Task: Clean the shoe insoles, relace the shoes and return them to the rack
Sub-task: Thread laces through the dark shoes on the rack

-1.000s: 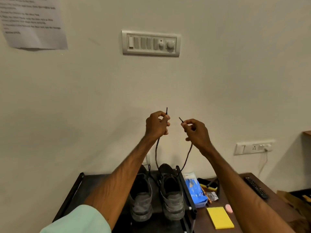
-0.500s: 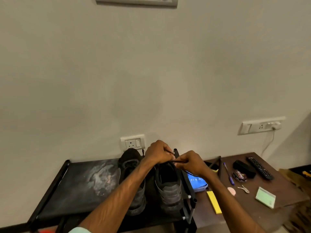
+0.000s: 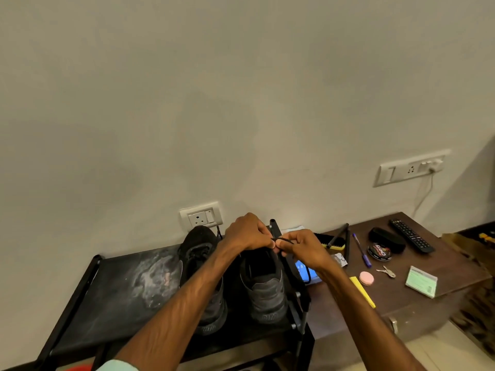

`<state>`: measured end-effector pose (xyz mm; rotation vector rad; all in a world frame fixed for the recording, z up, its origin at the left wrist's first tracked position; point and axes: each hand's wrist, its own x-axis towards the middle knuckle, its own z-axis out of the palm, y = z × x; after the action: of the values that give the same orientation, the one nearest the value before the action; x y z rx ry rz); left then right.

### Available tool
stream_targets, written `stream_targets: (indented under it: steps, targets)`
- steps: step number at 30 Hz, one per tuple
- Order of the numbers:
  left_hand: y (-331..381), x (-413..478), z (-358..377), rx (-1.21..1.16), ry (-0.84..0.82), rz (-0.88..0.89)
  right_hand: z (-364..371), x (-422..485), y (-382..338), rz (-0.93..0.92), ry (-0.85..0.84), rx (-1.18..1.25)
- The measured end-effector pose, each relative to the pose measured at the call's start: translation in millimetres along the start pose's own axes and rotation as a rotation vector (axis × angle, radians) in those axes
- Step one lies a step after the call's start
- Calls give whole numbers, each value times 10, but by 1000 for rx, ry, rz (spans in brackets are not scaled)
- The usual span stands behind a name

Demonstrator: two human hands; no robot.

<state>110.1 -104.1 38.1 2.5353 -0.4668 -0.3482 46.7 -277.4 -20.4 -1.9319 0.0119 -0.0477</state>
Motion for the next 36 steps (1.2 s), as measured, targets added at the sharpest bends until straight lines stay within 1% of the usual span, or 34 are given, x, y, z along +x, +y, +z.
stream_targets:
  steps: [5, 11, 17, 19, 21, 23, 25, 29, 30, 31, 33, 36]
  targets:
    - [-27, 18, 18, -56, -2, -41, -31, -19, -41, 7, -21, 10]
    - [-24, 24, -13, -134, -31, -82, -28, -20, -29, 146, -41, 114]
    - [-61, 13, -39, -136, -53, -93, -6, 2, -69, 226, -43, 267]
    - [-60, 8, -52, -137, -61, -89, 0, -2, -103, 262, -45, 287]
    - [-57, -2, -60, -123, -67, -85, 2, -14, -116, 257, -54, 270]
    - [-68, -4, -62, -106, -47, -72, -2, -24, -149, 226, -55, 222]
    - [-86, -16, -67, -122, 7, -48, -23, -15, -183, 199, -13, 91]
    - [-76, -57, -184, -137, 217, -44, -99, 98, -212, 73, 184, -400]
    - [-53, -76, -252, -140, 270, -50, -124, 97, -286, 59, 229, -485]
    - [-25, -91, -322, -145, 302, -57, -141, 98, -365, 35, 269, -529]
    - [55, -143, -501, -137, 318, -63, -178, 83, -590, -16, 325, -541]
    - [217, -232, -778, -16, 258, -58, -216, 77, -960, -94, 381, -465]
